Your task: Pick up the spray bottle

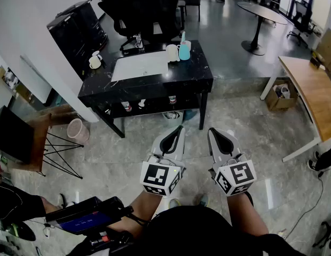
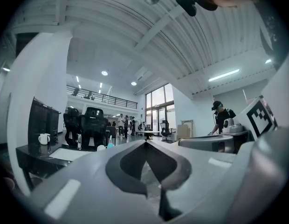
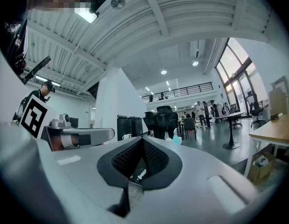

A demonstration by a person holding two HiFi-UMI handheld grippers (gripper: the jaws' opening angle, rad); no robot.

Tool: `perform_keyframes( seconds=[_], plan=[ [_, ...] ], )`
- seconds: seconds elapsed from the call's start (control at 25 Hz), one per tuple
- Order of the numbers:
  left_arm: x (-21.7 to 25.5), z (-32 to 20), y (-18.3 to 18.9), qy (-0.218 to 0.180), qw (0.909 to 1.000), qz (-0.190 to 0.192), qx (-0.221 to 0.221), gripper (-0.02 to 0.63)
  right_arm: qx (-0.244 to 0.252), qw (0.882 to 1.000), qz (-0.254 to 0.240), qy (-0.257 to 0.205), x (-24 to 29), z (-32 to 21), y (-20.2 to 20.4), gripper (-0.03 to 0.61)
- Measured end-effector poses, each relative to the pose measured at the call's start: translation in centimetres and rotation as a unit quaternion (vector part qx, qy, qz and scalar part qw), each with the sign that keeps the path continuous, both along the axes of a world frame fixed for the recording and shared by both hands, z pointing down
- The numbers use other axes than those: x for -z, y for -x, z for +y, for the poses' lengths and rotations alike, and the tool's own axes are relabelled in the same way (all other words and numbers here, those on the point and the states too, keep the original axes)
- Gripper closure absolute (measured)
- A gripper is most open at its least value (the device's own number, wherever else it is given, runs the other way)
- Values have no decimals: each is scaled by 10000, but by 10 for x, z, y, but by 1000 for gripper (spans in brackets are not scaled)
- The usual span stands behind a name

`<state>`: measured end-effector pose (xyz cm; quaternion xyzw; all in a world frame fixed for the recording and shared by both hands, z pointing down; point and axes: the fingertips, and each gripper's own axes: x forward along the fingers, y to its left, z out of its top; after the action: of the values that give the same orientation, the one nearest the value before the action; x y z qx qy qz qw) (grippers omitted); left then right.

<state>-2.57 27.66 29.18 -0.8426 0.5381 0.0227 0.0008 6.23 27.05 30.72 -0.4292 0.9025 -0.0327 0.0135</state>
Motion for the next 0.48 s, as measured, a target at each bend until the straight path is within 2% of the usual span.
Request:
perform_keyframes(
  seconds=[0.48],
  plan=[
    [-4, -8, -7, 59, 9999, 7, 92, 614, 14, 10000, 38, 67, -6, -5, -10, 557]
  ],
)
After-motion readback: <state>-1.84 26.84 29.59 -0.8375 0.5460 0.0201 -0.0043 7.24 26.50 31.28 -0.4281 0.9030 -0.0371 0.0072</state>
